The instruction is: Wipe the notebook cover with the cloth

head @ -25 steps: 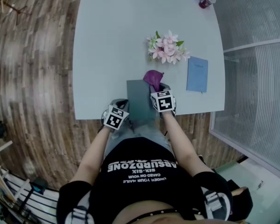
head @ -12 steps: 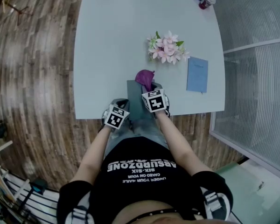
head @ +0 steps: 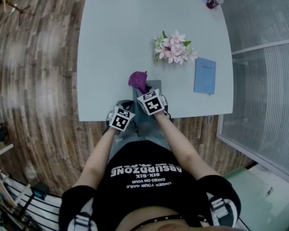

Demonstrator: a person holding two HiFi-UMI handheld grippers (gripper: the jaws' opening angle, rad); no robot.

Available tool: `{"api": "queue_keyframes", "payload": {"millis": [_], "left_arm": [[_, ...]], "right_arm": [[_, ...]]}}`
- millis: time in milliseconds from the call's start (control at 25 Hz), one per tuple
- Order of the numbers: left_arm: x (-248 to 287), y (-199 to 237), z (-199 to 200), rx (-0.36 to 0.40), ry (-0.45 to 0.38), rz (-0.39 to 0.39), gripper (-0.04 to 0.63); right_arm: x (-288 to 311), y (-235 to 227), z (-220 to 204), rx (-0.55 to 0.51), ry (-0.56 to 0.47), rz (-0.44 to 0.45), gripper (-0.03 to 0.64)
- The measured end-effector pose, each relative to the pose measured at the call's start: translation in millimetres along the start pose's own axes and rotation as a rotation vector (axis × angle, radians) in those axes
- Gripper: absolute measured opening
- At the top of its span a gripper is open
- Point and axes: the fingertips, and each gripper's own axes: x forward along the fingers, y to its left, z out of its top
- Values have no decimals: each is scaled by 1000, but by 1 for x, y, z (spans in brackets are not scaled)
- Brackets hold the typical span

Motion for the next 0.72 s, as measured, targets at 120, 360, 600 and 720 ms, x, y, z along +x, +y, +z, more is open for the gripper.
{"api": "queue_keyframes", "payload": {"millis": [120, 360, 600, 720], "left_arm": [[2, 0, -1, -8, -3, -4, 14], [0, 1, -1, -8, -5, -6, 14], [1, 0, -2, -6, -6, -6, 14], [1, 0, -1, -7, -7, -6, 14]], "right_arm": [[2, 4, -1, 7, -2, 24, 80], [-1, 24, -3, 33, -21, 142, 80], [-5, 47, -18, 57, -7, 256, 80], [-6, 49, -19, 66, -8, 259, 80]]}}
